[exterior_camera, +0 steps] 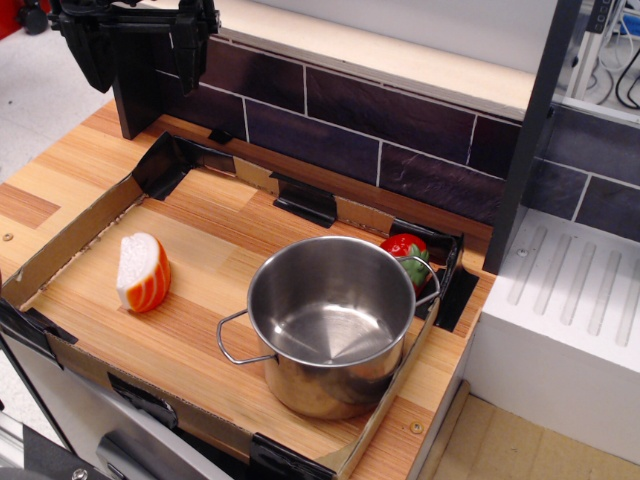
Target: Topple metal pot
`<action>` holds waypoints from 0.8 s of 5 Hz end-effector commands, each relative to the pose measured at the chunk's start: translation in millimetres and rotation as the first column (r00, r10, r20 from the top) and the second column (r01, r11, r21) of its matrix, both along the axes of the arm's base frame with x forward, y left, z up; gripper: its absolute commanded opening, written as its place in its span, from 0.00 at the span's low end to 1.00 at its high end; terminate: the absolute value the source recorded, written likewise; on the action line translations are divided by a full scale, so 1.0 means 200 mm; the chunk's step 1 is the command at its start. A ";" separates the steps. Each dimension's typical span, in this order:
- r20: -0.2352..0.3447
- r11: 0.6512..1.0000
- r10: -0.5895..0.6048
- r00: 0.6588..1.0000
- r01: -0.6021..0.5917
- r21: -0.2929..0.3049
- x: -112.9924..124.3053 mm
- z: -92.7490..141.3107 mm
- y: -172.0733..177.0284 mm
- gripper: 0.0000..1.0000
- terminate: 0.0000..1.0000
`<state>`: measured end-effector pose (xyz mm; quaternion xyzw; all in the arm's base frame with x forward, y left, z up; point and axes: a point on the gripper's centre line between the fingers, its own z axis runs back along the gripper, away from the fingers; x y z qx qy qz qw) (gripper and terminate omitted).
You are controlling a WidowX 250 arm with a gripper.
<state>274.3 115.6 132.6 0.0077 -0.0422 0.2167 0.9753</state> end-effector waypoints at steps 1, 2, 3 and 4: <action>0.000 1.000 0.000 1.000 0.000 0.000 0.00 0.00 0.00 1.00 0.00; 0.042 0.974 -0.227 0.973 0.225 0.034 0.00 0.03 -0.09 1.00 0.00; 0.051 0.931 -0.364 0.930 0.363 0.023 -0.04 0.06 -0.21 1.00 0.00; 0.039 0.827 -0.558 0.829 0.560 -0.048 -0.12 0.07 -0.37 1.00 0.00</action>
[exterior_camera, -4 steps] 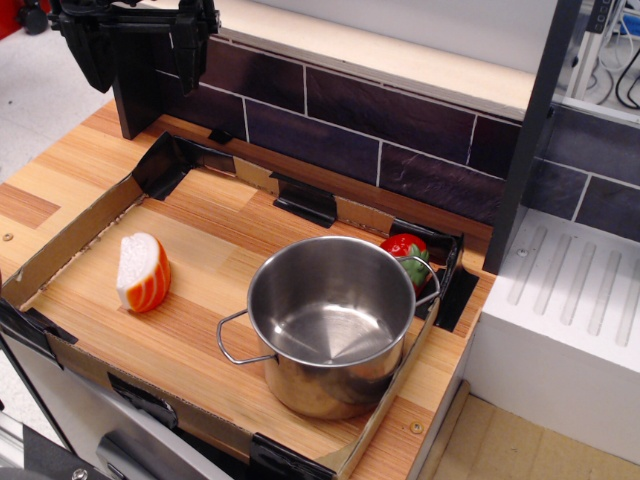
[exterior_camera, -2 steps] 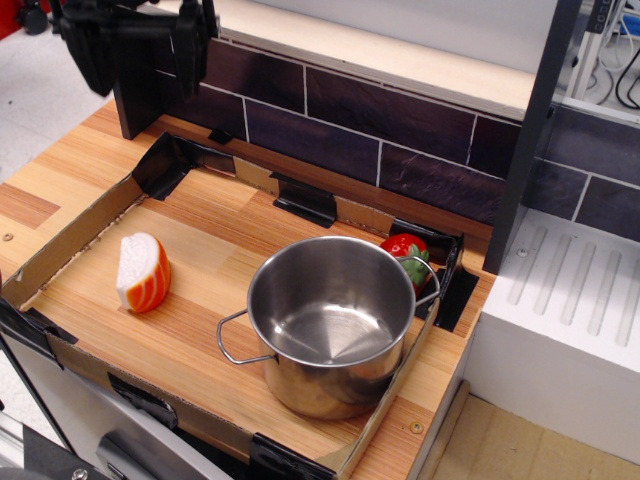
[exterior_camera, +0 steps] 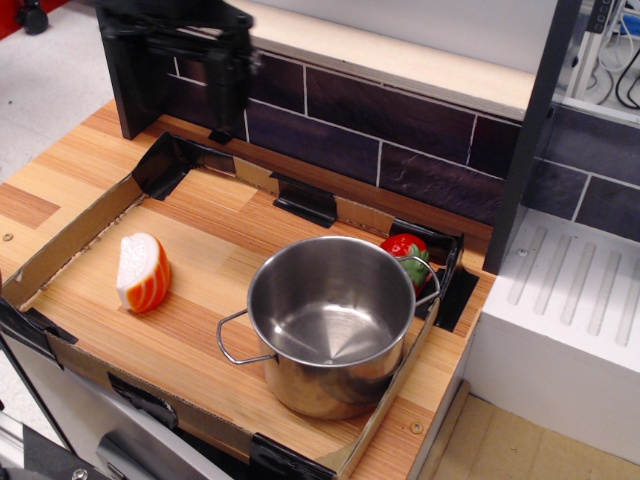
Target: Topple metal pot
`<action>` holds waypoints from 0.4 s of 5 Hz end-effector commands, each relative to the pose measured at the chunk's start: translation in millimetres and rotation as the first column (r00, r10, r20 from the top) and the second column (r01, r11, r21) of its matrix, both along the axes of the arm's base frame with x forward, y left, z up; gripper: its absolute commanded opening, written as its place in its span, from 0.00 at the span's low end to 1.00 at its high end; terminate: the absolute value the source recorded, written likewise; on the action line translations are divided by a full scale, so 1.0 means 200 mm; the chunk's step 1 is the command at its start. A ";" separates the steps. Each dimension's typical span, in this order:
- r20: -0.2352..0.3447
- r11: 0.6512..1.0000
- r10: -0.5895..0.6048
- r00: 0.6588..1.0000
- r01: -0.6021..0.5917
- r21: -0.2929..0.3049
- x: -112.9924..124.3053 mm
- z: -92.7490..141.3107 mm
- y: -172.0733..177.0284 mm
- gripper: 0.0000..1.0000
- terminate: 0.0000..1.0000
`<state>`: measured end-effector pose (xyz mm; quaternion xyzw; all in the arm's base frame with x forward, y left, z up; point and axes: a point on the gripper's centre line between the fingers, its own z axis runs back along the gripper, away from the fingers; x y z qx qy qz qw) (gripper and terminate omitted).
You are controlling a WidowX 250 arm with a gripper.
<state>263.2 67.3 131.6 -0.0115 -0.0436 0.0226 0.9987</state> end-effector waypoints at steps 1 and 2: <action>-0.005 0.955 -0.280 0.960 0.278 -0.104 -0.14 0.09 -0.30 1.00 0.00; 0.002 0.950 -0.293 0.956 0.292 -0.113 -0.17 0.06 -0.43 1.00 0.00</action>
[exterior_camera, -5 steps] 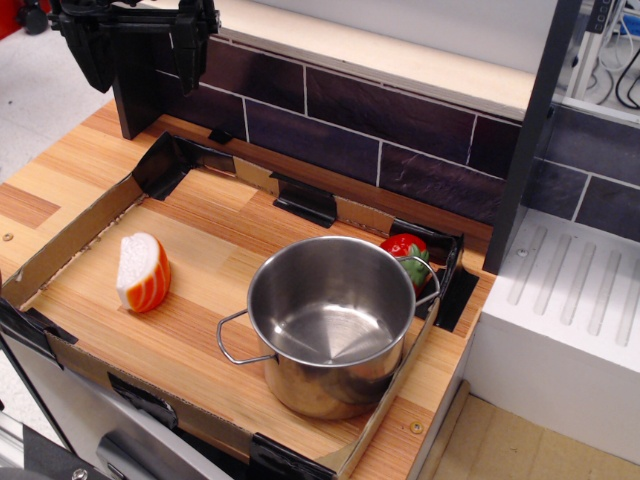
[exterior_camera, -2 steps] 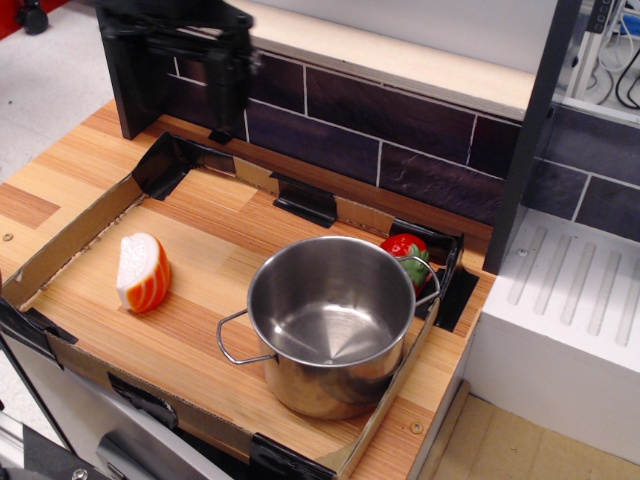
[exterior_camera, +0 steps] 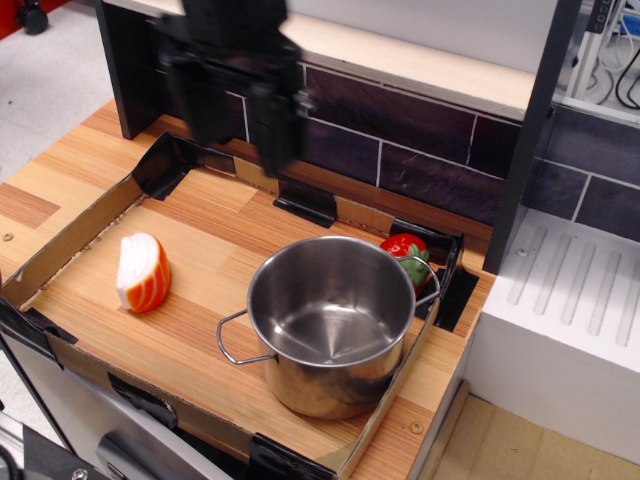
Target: Topple metal pot
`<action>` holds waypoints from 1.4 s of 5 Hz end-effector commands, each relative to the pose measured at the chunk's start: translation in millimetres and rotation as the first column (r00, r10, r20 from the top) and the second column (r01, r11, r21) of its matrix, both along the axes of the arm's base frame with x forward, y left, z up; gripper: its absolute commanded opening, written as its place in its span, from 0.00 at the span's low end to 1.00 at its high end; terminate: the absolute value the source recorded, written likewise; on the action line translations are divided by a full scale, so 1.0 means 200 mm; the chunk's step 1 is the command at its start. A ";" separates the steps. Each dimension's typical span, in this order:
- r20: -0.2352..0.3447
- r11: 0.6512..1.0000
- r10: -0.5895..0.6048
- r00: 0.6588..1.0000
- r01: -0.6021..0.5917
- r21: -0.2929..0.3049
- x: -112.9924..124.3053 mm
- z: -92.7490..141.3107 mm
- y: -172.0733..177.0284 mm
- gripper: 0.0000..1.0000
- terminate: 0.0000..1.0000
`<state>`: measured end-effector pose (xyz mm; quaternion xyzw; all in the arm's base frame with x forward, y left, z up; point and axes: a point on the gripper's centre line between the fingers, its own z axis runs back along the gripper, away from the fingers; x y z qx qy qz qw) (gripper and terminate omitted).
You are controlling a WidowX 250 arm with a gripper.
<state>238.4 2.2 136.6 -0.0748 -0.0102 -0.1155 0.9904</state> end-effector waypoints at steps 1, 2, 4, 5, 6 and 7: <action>0.073 1.000 -0.019 0.997 0.018 0.018 -0.05 -0.04 -0.21 1.00 0.00; 0.080 0.998 0.013 0.997 -0.018 0.066 -0.03 -0.18 -0.30 1.00 0.00; 0.088 0.995 0.057 0.994 -0.064 0.082 -0.05 -0.28 -0.39 1.00 0.00; 0.099 0.995 0.056 0.994 -0.064 0.081 -0.07 -0.30 -0.42 1.00 0.00; 0.088 0.994 0.066 0.994 -0.073 0.082 -0.07 -0.32 -0.42 1.00 0.00; 0.069 0.994 0.064 0.996 -0.070 0.088 -0.07 -0.34 -0.43 1.00 0.00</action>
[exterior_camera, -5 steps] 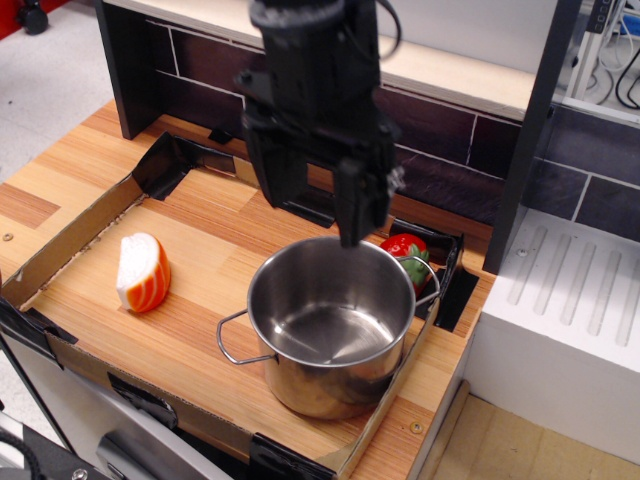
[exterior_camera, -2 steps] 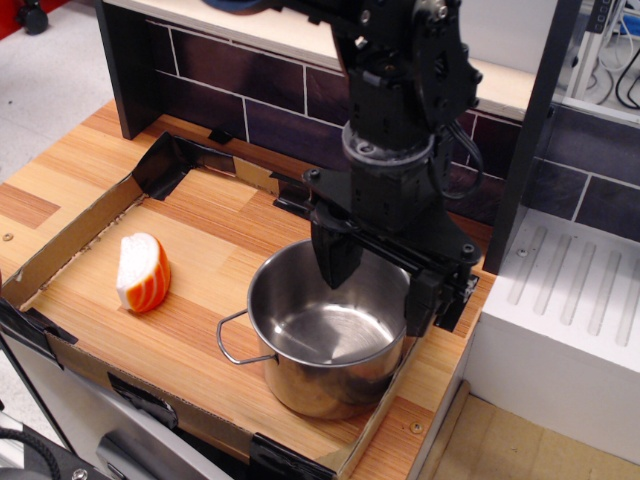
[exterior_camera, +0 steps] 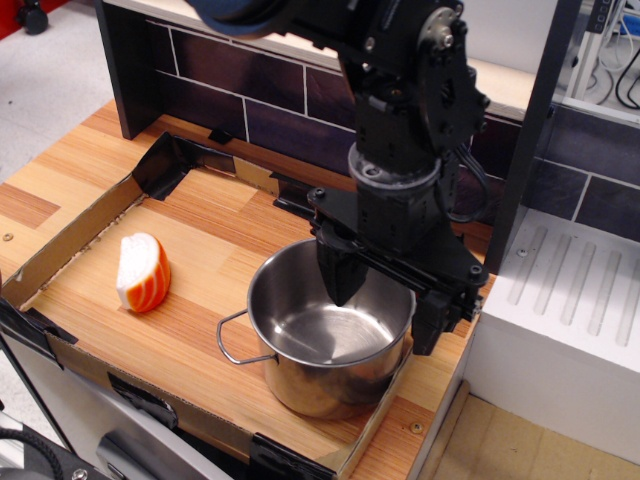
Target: Topple metal pot
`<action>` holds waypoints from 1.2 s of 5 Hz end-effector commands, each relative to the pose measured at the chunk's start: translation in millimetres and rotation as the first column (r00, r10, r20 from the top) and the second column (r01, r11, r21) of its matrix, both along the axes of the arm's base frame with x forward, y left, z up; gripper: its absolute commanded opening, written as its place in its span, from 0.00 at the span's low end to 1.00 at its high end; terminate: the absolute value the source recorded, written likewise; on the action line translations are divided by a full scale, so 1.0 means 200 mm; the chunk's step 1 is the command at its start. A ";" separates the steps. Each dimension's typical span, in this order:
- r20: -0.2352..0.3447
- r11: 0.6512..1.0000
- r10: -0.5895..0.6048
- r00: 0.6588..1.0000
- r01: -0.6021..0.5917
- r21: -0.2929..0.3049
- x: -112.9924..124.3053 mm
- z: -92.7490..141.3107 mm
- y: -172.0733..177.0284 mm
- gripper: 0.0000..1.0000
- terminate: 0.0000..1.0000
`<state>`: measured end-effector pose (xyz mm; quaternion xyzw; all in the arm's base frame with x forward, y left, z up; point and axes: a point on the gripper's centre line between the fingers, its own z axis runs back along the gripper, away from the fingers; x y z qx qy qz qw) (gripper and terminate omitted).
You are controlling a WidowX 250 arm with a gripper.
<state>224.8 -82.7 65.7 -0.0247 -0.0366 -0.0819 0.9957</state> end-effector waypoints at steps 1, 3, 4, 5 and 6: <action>0.007 1.000 -0.006 1.000 0.007 -0.019 0.01 0.03 0.00 0.00 0.00; -0.053 0.997 -0.043 0.998 0.040 -0.058 0.03 0.02 0.04 0.00 0.00; -0.116 0.991 -0.069 0.991 0.055 -0.119 0.02 0.04 0.09 0.00 0.00; -0.143 0.981 -0.073 0.987 0.045 -0.190 0.03 0.12 0.14 0.00 0.00; -0.213 0.955 -0.103 0.972 0.036 -0.295 0.02 0.21 0.19 0.00 0.00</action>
